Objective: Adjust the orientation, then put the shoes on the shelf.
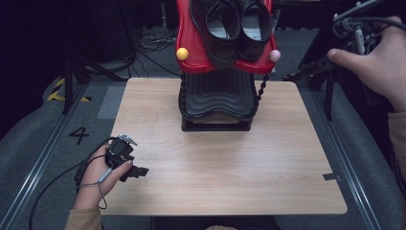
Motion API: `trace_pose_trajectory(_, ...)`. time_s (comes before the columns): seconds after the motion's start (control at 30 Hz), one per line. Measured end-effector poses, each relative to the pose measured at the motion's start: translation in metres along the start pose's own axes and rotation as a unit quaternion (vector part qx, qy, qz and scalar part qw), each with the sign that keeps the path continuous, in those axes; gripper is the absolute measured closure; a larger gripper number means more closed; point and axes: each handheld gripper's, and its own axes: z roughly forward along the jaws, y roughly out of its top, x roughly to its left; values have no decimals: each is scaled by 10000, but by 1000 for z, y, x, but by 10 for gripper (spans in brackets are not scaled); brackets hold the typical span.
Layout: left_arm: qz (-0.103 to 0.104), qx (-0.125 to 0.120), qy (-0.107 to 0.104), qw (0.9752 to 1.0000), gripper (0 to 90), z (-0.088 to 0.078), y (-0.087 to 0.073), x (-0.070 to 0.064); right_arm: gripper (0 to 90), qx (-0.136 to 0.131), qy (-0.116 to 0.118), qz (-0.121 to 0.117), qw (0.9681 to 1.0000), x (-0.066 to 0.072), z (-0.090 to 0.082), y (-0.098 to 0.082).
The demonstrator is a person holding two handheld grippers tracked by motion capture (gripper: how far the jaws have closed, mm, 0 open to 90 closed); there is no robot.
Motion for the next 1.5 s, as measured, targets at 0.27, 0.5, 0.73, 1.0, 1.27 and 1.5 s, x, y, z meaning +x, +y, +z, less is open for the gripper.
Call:
trace_pose_trajectory(0.27, -106, -24, 102, 9999, 238, -2, -9, -6, 376, -6, 314, -407, 9987, -12, 42, -40)
trace_pose_trajectory(0.5, -94, -94, 117, 9998, 237, -6, -11, -10, 380, -108, 633, -438, 9970, -24, 70, -74)
trace_pose_trajectory(0.73, -144, -61, 151, 9998, 237, -6, -16, -12, 379, -70, 693, -547, 9961, -33, 86, -95)
trace_pose_trajectory(1.0, -137, -38, 137, 9998, 234, -3, -17, -13, 369, -99, 960, -758, 9924, -41, 113, -118)
trace_pose_trajectory(1.27, -115, 48, 94, 9999, 233, 3, -9, -14, 360, 27, 1014, -904, 9907, -49, 143, -137)
trace_pose_trajectory(1.5, -4, 94, 97, 9999, 230, 7, -3, -17, 340, 253, 1022, -1060, 9888, -53, 167, -162)
